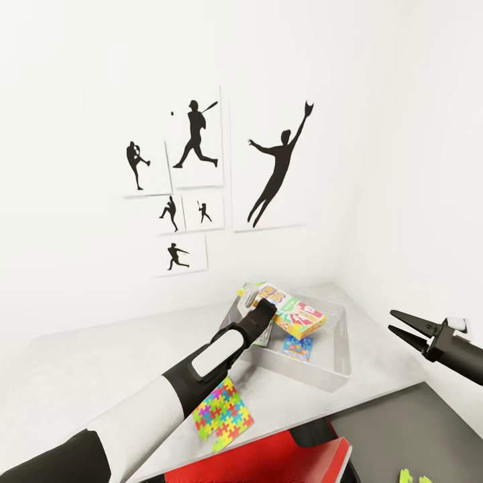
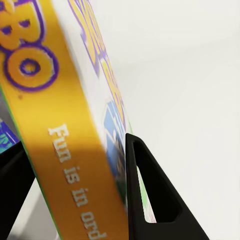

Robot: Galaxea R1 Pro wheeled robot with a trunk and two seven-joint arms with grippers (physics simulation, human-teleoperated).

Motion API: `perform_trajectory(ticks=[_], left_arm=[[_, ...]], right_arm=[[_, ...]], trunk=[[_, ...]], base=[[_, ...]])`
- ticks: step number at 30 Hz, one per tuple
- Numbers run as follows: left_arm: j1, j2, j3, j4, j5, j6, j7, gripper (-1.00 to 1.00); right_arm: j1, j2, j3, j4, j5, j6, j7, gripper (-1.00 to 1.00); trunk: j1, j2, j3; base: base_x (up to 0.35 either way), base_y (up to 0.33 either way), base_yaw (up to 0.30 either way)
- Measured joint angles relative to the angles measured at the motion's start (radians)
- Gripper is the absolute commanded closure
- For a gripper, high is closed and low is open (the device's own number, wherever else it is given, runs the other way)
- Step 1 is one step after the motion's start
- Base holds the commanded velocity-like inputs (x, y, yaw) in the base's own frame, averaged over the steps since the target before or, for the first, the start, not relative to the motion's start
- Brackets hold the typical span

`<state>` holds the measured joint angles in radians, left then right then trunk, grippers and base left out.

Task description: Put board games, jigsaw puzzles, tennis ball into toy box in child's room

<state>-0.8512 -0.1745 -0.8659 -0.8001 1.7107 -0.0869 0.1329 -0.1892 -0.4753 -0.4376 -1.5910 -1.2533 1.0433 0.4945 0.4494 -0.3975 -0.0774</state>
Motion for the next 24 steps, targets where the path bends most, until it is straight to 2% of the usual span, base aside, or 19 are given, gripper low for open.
perform_trajectory(ticks=[4,8,13,19,24], left_arm=[[-0.002,0.0,0.001,-0.005,0.0,0.0,-0.001,1.0],[-0.005,0.0,0.009,-0.013,0.001,-0.002,-0.005,1.0],[-0.016,0.0,0.01,-0.069,0.006,-0.001,0.003,1.0],[-0.041,0.0,0.01,-0.076,0.011,0.0,0.07,1.0],[-0.044,0.0,0.011,-0.077,0.011,-0.001,0.084,1.0]], right_arm=[[-0.001,0.001,-0.003,-0.001,-0.002,0.0,0.0,-1.0],[-0.004,-0.012,-0.016,-0.001,-0.014,0.0,-0.001,-1.0],[-0.034,-0.031,-0.019,0.001,-0.017,0.0,-0.009,-1.0],[-0.072,-0.048,-0.016,0.007,-0.013,0.0,-0.018,-1.0],[-0.074,-0.048,-0.013,0.007,-0.014,0.0,-0.046,-1.0]], trunk=[[0.0,0.0,-0.006],[0.0,0.0,-0.013],[0.0,0.0,-0.021],[0.0,0.0,-0.031],[0.0,0.0,-0.039]], base=[[0.0,0.0,0.0],[0.0,0.0,0.0],[0.0,0.0,0.0],[0.0,0.0,0.0],[0.0,0.0,0.0]])
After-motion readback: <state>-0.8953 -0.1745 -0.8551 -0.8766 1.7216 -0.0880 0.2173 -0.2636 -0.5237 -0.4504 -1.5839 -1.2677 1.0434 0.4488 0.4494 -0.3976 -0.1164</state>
